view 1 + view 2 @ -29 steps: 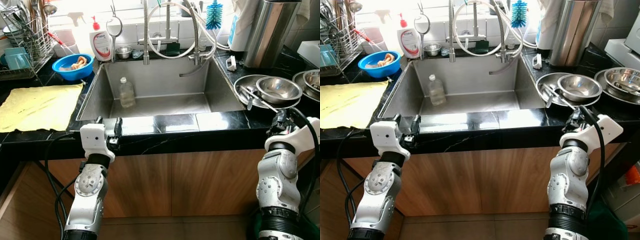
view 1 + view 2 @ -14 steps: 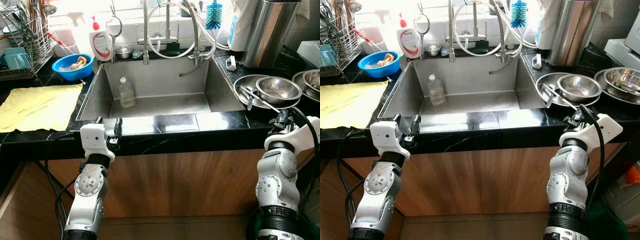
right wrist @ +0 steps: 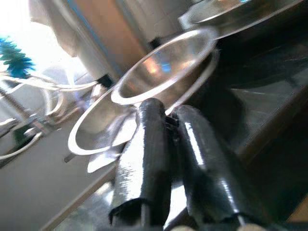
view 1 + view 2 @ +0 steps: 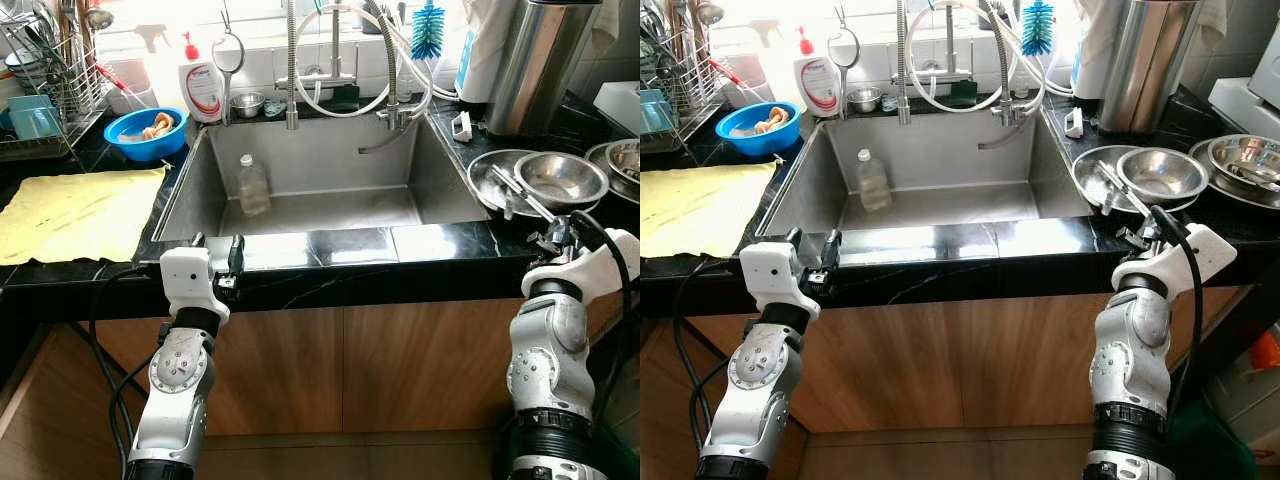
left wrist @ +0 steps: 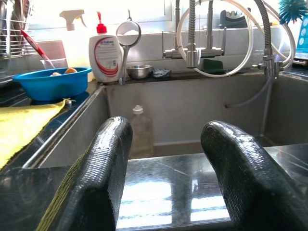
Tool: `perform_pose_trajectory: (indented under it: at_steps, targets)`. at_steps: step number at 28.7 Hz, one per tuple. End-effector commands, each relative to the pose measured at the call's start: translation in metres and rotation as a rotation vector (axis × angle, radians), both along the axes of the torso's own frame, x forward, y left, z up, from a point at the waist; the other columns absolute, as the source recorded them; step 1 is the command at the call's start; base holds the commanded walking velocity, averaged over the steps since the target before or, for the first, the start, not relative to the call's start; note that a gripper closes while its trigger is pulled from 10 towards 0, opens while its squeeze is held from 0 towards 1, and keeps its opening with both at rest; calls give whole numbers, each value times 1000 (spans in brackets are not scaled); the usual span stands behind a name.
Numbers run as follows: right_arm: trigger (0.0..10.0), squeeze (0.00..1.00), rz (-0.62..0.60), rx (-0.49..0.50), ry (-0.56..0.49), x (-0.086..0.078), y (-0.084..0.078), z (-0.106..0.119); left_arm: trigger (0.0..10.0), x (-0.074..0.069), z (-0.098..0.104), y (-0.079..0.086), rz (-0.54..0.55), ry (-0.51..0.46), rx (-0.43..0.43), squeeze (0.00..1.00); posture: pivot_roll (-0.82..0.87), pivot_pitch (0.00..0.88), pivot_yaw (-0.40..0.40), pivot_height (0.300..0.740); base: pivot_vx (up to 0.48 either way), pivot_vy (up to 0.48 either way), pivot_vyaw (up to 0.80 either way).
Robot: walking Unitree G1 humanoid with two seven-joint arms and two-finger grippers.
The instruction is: Kitchen organization
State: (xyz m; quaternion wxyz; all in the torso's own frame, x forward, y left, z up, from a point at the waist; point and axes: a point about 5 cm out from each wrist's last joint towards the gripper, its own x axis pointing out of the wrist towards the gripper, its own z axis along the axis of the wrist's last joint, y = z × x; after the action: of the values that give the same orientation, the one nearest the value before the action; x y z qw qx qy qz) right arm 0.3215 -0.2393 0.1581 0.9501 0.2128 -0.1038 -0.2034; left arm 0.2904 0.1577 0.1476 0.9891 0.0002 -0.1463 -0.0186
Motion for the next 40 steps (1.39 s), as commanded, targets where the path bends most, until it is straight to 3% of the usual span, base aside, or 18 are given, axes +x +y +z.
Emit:
perform_pose_trajectory:
  at_steps: [1,2,3,4,13,19,30,34,36,38,40]
  targets:
    - [1961,0,22,14,-3,3,5,2,10000,1,4,1,6,-9,23,0,-124,0,84,740,0,0,0]
    - [5176,0,37,15,-3,4,6,2,10000,1,3,1,7,-8,23,0,-123,0,83,740,0,0,0]
    - [9765,0,45,12,-2,4,7,2,10000,1,3,0,7,-7,24,0,-123,0,83,740,0,0,0]
    - [10000,0,57,5,-1,5,9,2,10000,1,3,1,7,-8,24,0,-122,0,82,740,0,0,0]
    - [10000,0,78,21,-48,7,12,10,10000,1,3,1,14,-5,29,0,-121,0,81,740,0,0,0]
    - [10000,0,157,27,-205,8,23,39,10000,1,3,2,17,-6,30,0,-124,0,83,740,0,0,0]
    - [10000,0,264,-2,-244,10,37,52,10000,1,3,2,21,-5,32,0,-122,0,82,740,0,0,0]
    - [10000,0,415,-202,-147,19,53,50,10000,2,3,1,19,-5,29,0,-129,0,82,740,0,0,0]
    - [10000,0,494,-270,-62,25,59,46,10000,3,3,1,17,-4,28,0,-131,0,83,740,0,0,0]
    - [10000,0,549,-397,21,32,63,41,10000,2,3,0,17,-3,27,0,-134,0,81,740,0,0,0]
    - [10000,0,596,-402,109,39,64,32,10000,3,2,0,18,-2,25,0,-133,0,79,740,0,0,0]
